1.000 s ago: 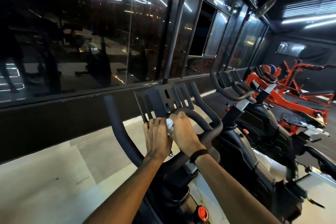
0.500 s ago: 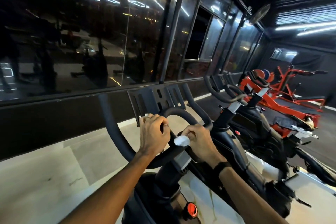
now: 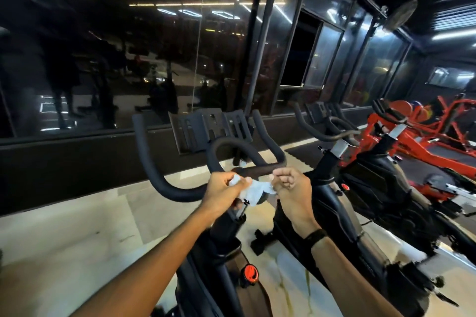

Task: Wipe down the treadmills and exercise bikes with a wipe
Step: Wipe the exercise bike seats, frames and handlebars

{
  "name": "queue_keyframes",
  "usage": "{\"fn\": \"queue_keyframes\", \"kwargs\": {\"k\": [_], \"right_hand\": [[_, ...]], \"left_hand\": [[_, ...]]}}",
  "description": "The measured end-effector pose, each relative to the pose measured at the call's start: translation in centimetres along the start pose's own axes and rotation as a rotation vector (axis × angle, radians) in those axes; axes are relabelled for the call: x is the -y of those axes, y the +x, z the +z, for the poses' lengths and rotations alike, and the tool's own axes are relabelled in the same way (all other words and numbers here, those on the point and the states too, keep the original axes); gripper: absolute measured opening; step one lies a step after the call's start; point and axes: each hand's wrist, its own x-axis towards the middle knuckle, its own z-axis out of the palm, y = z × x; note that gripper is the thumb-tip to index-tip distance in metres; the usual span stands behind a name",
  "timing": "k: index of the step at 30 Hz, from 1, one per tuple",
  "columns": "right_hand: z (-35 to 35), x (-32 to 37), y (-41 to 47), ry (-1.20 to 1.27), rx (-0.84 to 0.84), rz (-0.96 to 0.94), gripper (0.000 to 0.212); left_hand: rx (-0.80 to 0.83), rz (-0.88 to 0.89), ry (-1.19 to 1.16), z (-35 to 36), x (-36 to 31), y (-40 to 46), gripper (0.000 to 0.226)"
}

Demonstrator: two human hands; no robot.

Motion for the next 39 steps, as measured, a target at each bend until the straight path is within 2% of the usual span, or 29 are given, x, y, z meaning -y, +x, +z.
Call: {"fn": "queue_keyframes", "kwargs": {"k": [3, 5, 9, 11, 13, 17, 19, 22, 25, 27, 29, 31, 33, 34, 39], "right_hand": [[-1.8, -1.0, -1.4, 0.098, 0.101, 0.062, 0.012], [-2.7, -1.1, -2.6, 0.118, 0.219, 0.09, 0.01], [-3.1, -0.2, -4.4, 0.095, 0.572, -0.008, 0.005], [-3.1, 0.3, -5.1, 0.061, 0.641, -0.054, 0.016], [-3.3, 1.1, -5.5, 0.038, 0.624, -0.066, 0.021], [-5.0, 2.7, -6.4, 0.069, 0.633, -0.024, 0.009], [-5.8, 3.0, -6.8, 0.027, 0.651, -0.014, 0.015], [-7.0, 3.9, -7.9, -0.017, 0.675, -0.009, 0.025], [-7.9, 4.4, -9.9, 0.007, 0.682, 0.014, 0.021], [-8.4, 4.7, -11.9, 0.009, 0.65, 0.004, 0.021], [-9.0, 4.8, -14.0, -0.021, 0.601, 0.005, 0.025], [-10.2, 4.5, -16.0, -0.028, 0.537, 0.028, 0.019], [-12.0, 4.0, -18.2, -0.025, 0.486, 0.074, 0.009], [-12.9, 3.8, -19.4, -0.015, 0.474, 0.1, 0.012], [-18.5, 2.4, -24.6, -0.064, 0.551, 0.205, 0.016]], "left_hand": [[-0.026, -0.04, 0.015, 1.3, 0.0, -2.7, 0.05], [-0.065, -0.102, 0.035, 1.9, -0.1, -4.4, 0.049], [-0.075, -0.176, 0.044, 2.6, -1.0, -7.0, 0.029], [-0.111, -0.182, 0.051, 2.7, -2.0, -7.5, 0.008], [-0.128, -0.189, 0.024, 2.6, -2.8, -7.9, 0.018], [-0.066, -0.208, -0.086, 2.6, -4.7, -9.4, 0.042], [-0.019, -0.207, -0.108, 2.8, -5.4, -10.4, 0.049], [0.002, -0.196, -0.054, 3.3, -6.1, -12.1, 0.061], [-0.008, -0.188, 0.024, 3.5, -6.2, -14.3, 0.07], [-0.025, -0.179, 0.066, 3.8, -6.1, -16.3, 0.069], [-0.069, -0.173, 0.061, 4.3, -5.5, -18.3, 0.056], [-0.118, -0.208, 0.004, 4.9, -4.7, -20.3, 0.037], [-0.155, -0.243, -0.017, 5.5, -3.6, -22.2, 0.029], [-0.151, -0.257, -0.016, 5.8, -3.1, -23.1, 0.028], [0.097, -0.331, -0.068, 10.6, -2.1, -28.1, 0.023]]}}
